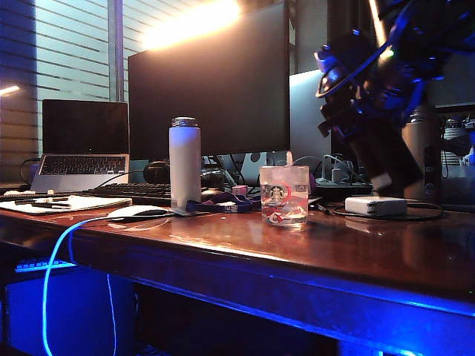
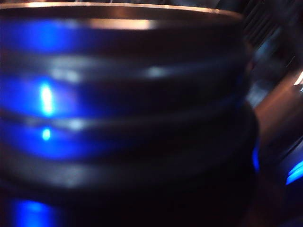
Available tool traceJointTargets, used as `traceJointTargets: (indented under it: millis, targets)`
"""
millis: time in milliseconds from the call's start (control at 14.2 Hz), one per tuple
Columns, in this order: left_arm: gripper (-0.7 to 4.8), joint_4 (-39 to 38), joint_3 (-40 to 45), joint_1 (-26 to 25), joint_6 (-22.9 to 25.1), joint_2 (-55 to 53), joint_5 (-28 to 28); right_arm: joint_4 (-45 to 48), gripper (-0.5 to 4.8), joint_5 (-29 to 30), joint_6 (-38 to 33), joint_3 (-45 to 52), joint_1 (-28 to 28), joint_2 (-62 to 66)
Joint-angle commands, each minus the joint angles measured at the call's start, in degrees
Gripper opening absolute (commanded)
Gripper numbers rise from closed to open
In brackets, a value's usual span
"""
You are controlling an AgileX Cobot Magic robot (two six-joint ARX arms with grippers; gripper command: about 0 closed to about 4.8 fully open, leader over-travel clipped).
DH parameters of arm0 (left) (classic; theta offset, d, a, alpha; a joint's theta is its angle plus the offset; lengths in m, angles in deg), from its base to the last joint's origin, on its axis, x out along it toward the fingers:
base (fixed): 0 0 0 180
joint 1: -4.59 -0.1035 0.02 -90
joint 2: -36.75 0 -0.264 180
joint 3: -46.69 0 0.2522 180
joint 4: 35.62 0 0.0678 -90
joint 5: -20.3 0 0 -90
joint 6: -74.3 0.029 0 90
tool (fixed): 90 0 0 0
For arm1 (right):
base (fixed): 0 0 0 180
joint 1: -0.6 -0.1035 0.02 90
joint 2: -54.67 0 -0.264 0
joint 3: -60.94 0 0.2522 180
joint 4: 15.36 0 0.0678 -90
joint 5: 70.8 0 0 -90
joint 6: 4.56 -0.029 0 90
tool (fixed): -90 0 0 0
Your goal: Pick up the black thermos, pour a little water from inside into the glass cup, then place the black thermos back on the table.
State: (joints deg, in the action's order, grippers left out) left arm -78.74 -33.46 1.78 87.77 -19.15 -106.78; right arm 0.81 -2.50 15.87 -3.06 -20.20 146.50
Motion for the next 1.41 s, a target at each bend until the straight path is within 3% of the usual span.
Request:
traceJointTargets:
  millis: [70, 211, 423, 634, 1057, 1127, 1198, 1268, 1409]
  targets:
    - [-0.02, 0.7, -0.2, 0.0, 0.0, 0.1, -0.2, 1.3, 0.49, 2.6, -6.6, 3.3, 0.0, -3.7]
    - [-0.02, 0.7, -0.2, 0.0, 0.0, 0.1, -0.2, 1.7, 0.49, 3.8, -7.7, 5.9, 0.0, -5.4]
    - [-0.02, 0.7, -0.2, 0.0, 0.0, 0.1, -0.2, 4.9, 0.5, 13.7, -10.4, 9.0, 0.1, -6.0]
    - [-0.02, 0.7, -0.2, 0.0, 0.0, 0.1, -0.2, 12.5, 0.5, 14.8, -13.4, 13.4, 0.9, -6.0]
    - [-0.02, 0.7, -0.2, 0.0, 0.0, 0.1, -0.2, 12.7, 0.54, 20.5, -14.7, 15.6, 2.1, -6.0]
    - [-0.02, 0.7, -0.2, 0.0, 0.0, 0.1, -0.2, 12.7, 1.09, 21.5, -14.7, 15.6, 2.1, -6.0]
    - [-0.02, 0.7, -0.2, 0.0, 0.0, 0.1, -0.2, 12.7, 2.61, 21.8, -14.7, 15.6, 2.1, -6.0]
    - [-0.02, 0.7, -0.2, 0.0, 0.0, 0.1, -0.2, 12.6, 3.23, 21.8, -14.7, 15.6, 2.1, -6.0]
    - [-0.02, 0.7, -0.2, 0.0, 0.0, 0.1, -0.2, 12.5, 3.78, 21.9, -14.7, 15.6, 2.1, -6.1]
